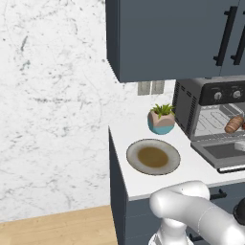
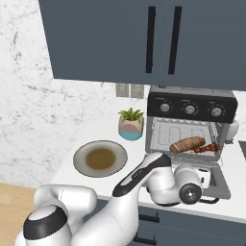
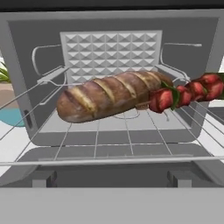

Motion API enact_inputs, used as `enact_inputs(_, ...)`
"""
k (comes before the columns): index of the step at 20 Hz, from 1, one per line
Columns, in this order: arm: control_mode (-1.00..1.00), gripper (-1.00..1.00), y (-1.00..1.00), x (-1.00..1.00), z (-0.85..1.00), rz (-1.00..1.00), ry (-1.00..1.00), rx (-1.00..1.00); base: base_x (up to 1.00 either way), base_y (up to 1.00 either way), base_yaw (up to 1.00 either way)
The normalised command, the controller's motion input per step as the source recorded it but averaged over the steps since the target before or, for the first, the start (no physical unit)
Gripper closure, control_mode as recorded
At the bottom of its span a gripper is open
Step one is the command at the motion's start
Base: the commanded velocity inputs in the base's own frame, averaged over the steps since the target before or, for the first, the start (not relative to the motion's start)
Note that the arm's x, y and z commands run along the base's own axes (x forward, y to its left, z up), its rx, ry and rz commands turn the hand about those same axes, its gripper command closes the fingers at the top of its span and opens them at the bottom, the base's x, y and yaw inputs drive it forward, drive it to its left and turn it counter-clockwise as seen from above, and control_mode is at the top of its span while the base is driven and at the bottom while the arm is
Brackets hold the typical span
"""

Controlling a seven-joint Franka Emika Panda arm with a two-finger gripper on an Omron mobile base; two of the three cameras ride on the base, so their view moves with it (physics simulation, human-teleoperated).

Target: Pick up the kebab skewer and baguette bread, and place them inside the toaster oven. Close the toaster oven door and start by setting the timer.

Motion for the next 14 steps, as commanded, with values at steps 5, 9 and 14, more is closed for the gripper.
enact_inputs(5, -1.0, -1.0, 0.0, 0.1, -0.01, 0.0, 0.0, 0.0, 0.0, 0.0, 0.0)
enact_inputs(9, -1.0, -1.0, 0.0, 0.03, 0.0, 0.0, 0.0, 0.0, 0.0, 0.0, 0.0)
enact_inputs(14, -1.0, -1.0, 0.0, 0.0, 0.0, 0.0, 0.0, 0.0, 0.0, 0.0, 0.0)
